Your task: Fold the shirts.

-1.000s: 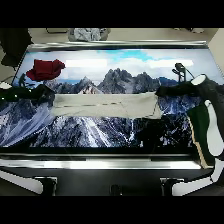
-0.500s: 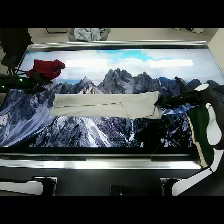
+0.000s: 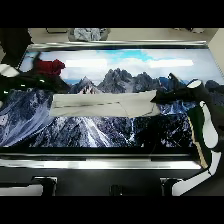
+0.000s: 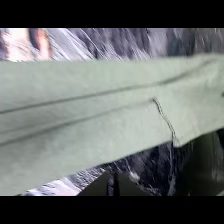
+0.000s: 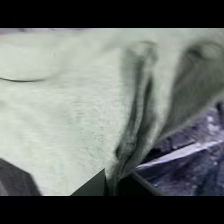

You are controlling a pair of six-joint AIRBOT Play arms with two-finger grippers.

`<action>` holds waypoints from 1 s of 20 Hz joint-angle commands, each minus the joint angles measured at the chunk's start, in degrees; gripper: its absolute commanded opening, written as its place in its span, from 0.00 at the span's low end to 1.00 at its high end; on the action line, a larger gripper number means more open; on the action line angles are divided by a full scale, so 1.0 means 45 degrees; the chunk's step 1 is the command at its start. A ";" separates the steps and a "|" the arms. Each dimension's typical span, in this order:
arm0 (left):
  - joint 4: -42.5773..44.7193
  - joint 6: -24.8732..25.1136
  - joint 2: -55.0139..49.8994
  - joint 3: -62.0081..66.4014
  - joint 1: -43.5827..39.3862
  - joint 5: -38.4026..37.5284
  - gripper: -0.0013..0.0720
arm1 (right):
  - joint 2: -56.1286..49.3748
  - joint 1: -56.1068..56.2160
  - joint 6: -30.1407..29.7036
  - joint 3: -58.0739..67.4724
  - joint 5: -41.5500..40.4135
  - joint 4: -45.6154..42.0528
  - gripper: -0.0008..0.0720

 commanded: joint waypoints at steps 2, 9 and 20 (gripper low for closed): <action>-0.0005 0.0180 -0.0602 -0.1914 -0.3541 0.3094 0.05 | 0.2361 0.0141 -0.0107 0.0010 0.0879 0.0058 0.05; -0.3526 -0.0476 -0.3682 -0.1389 -0.6339 0.6387 0.05 | 0.6674 0.0743 0.0515 0.0010 0.2623 -0.1316 0.05; -0.6499 0.0442 -0.5542 0.0287 -0.7470 0.6018 0.05 | 0.8461 0.0835 0.1826 0.0005 0.1938 -0.1486 0.05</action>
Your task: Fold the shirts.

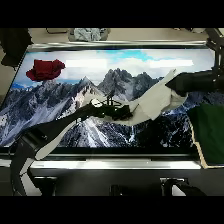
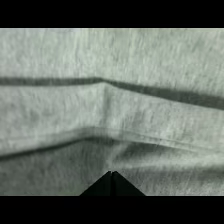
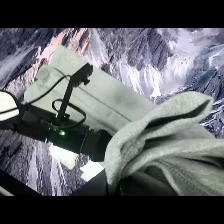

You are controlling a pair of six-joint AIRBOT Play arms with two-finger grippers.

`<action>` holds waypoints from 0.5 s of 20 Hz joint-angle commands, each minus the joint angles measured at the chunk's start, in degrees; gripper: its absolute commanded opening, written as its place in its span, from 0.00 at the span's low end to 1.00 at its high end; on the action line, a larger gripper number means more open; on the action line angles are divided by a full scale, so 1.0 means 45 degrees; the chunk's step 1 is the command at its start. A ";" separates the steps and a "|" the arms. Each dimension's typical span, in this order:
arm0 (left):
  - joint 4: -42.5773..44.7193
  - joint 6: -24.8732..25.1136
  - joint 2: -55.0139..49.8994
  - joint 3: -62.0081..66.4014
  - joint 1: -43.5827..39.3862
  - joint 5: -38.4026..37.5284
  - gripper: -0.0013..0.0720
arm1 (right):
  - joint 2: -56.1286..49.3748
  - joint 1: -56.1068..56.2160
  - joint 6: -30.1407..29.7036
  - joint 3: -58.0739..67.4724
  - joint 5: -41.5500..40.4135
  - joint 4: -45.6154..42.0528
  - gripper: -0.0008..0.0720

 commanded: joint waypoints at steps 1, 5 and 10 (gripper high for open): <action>0.1229 0.0452 0.0602 0.0199 0.0578 -0.0447 0.05 | -0.0525 0.0316 0.0282 0.0005 -0.0777 0.0335 0.05; 0.6407 0.0447 0.3784 0.0199 0.3133 -0.2288 0.05 | -0.2346 0.2574 0.0034 0.0005 -0.3045 0.2035 0.05; 0.8257 0.0214 0.7553 0.0199 0.7087 -0.3259 0.05 | -0.5197 0.6076 -0.0204 0.0010 -0.6756 0.4216 0.05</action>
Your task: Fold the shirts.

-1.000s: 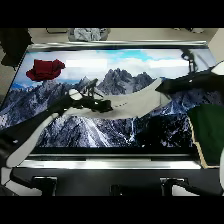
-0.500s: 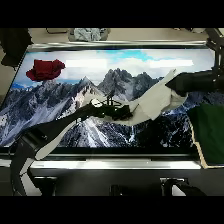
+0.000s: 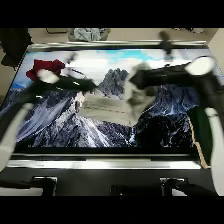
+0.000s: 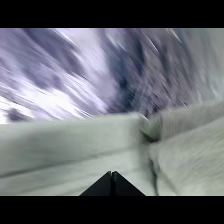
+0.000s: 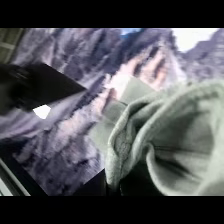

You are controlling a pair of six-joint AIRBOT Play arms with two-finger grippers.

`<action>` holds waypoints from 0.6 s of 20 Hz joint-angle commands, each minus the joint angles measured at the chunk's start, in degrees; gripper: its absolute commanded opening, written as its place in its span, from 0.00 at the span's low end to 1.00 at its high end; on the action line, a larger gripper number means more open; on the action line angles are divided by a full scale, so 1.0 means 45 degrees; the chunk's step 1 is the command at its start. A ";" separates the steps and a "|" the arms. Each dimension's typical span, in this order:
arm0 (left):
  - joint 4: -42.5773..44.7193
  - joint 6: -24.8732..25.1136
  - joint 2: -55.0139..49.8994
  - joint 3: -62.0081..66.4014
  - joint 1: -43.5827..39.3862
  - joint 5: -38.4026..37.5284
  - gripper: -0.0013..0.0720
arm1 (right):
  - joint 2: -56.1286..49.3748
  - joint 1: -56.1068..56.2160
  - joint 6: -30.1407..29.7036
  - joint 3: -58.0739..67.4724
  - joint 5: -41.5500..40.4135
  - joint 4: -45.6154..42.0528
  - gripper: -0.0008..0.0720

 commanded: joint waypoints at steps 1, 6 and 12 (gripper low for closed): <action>0.1477 -0.0097 0.2419 0.0010 0.2497 -0.1122 0.05 | -0.2127 0.2249 -0.0141 0.0015 -0.2934 0.1739 0.05; 0.1477 -0.0092 0.3789 -0.0010 0.3133 -0.1889 0.05 | -0.4862 0.3750 -0.2186 0.0015 -0.4138 0.5508 0.98; 0.1486 -0.0053 0.3827 -0.0554 0.2958 -0.1962 0.05 | -0.3721 0.1054 -0.2307 0.0010 -0.1690 0.2798 0.97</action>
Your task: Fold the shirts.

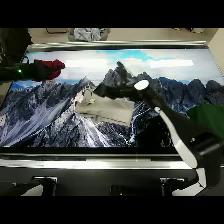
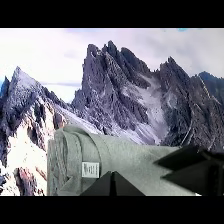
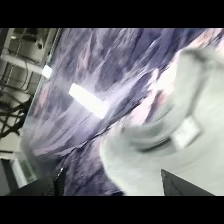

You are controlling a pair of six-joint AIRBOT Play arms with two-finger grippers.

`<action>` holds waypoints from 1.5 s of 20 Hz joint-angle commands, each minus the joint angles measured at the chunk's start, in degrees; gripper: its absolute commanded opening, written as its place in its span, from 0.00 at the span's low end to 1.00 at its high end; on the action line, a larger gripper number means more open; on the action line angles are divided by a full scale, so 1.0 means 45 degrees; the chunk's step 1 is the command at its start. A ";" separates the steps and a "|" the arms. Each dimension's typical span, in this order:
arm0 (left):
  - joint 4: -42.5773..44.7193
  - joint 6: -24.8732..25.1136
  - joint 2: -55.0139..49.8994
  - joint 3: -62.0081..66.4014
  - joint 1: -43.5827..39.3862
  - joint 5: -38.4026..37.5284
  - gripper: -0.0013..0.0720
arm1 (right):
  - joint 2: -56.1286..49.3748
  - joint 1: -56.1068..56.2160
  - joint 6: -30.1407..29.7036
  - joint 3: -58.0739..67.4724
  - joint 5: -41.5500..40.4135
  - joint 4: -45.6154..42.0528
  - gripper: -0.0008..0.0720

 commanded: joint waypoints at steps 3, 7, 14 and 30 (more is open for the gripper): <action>0.0078 0.0165 0.0126 -0.0714 0.0058 -0.0019 0.05 | 0.1302 -0.3167 0.2754 -0.0005 0.3973 -0.7616 0.96; 0.0073 0.0151 0.0121 -0.1005 0.0058 0.0087 0.05 | 0.1171 -0.3628 0.4138 -0.1647 0.5003 -0.9714 0.93; 0.0068 0.0136 0.0126 -0.1005 0.0053 -0.0024 0.05 | -0.0529 -0.2710 0.3667 -0.2861 0.2433 -0.5066 0.76; 0.0073 0.0141 0.0117 -0.1010 0.0053 0.0418 0.05 | 0.4784 -1.2541 0.1409 0.1559 0.7572 -0.6368 0.05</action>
